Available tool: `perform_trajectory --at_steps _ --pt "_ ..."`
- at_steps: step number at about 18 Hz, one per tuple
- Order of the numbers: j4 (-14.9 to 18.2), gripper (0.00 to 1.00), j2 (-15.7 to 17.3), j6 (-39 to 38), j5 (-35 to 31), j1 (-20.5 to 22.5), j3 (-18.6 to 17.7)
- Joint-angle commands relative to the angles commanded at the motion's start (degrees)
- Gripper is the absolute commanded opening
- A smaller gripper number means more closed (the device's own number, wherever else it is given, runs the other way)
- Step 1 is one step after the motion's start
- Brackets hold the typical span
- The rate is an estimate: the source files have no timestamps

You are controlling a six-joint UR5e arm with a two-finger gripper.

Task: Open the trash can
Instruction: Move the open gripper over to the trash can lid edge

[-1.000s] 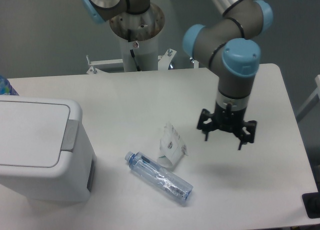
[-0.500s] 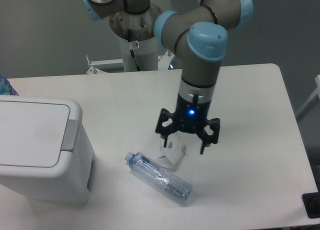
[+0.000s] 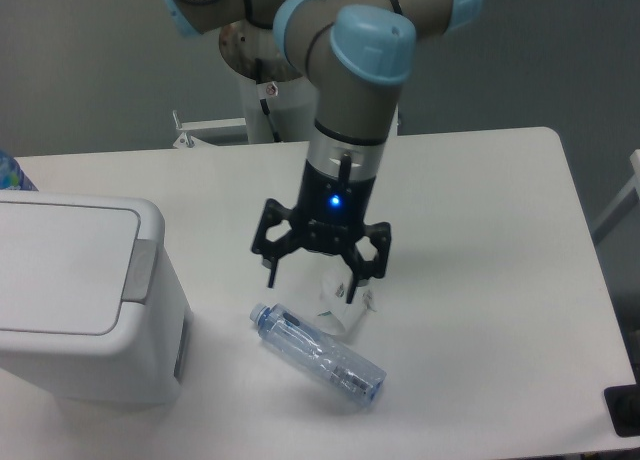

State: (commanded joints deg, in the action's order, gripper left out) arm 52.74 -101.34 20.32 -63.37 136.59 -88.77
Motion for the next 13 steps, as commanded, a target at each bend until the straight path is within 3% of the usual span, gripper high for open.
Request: perform_trajectory --at_steps 8,13 --pt "-1.3 1.0 0.1 -3.8 -0.3 -5.6 0.0" --pt "-1.4 1.0 0.0 -4.1 -0.3 -6.3 -0.1"
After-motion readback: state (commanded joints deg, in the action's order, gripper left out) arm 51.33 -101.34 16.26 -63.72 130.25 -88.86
